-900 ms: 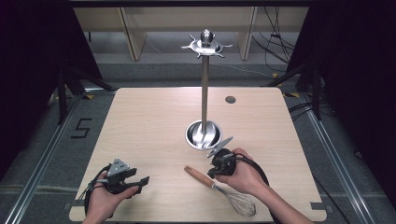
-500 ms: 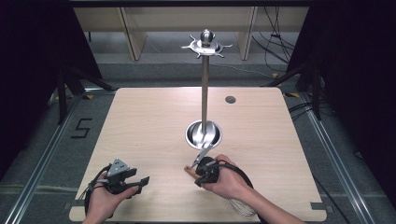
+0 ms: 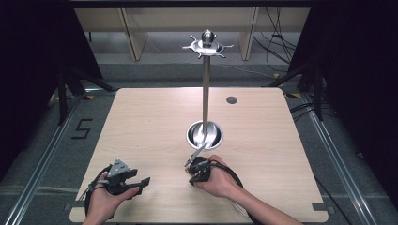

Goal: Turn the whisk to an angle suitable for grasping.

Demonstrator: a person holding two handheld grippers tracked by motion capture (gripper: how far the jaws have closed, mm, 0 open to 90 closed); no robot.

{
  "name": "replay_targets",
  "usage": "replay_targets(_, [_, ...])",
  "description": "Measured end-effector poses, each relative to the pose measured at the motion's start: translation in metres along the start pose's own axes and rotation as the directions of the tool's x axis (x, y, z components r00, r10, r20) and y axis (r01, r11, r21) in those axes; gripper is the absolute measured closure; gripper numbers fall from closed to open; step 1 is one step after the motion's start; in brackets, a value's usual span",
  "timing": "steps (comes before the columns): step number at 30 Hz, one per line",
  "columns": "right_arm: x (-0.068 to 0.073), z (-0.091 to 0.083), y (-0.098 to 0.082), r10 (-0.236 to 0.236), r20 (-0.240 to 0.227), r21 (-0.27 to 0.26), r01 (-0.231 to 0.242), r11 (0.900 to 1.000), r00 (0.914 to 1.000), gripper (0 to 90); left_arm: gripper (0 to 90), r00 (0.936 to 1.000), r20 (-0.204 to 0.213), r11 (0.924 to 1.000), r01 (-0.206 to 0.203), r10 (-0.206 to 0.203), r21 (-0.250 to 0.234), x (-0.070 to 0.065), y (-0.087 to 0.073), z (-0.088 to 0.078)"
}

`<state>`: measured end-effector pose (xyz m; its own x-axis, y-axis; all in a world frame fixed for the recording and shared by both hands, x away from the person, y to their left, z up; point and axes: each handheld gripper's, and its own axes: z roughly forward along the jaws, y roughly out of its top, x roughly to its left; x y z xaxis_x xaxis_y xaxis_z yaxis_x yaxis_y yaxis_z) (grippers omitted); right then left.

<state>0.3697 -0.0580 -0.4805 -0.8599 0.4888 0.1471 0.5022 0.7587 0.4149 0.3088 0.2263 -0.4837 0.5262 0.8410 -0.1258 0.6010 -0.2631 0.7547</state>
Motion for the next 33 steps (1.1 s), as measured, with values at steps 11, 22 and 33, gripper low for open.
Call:
replay_targets(11, [-0.017, -0.001, -0.006, 0.066, 0.083, -0.018, -0.065, 0.998, 0.9943, 90.0, 36.2, 0.9998, 0.01, 0.9997, -0.017, 0.017, 0.015, 0.001, 0.0, -0.001])
replay_targets(22, [-0.027, -0.006, -0.008, 0.146, 0.094, -0.05, -0.142, 0.989, 0.9847, 90.0, 36.2, 0.9998, 0.012, 0.9998, -0.016, 0.016, 0.015, 0.001, 0.001, -0.001])
replay_targets(33, [-0.03, 0.0, 0.003, 0.136, 0.056, -0.067, -0.132, 0.989, 0.9892, 90.0, 36.2, 0.9997, 0.01, 0.9996, -0.021, 0.021, 0.016, 0.0, 0.001, -0.001])
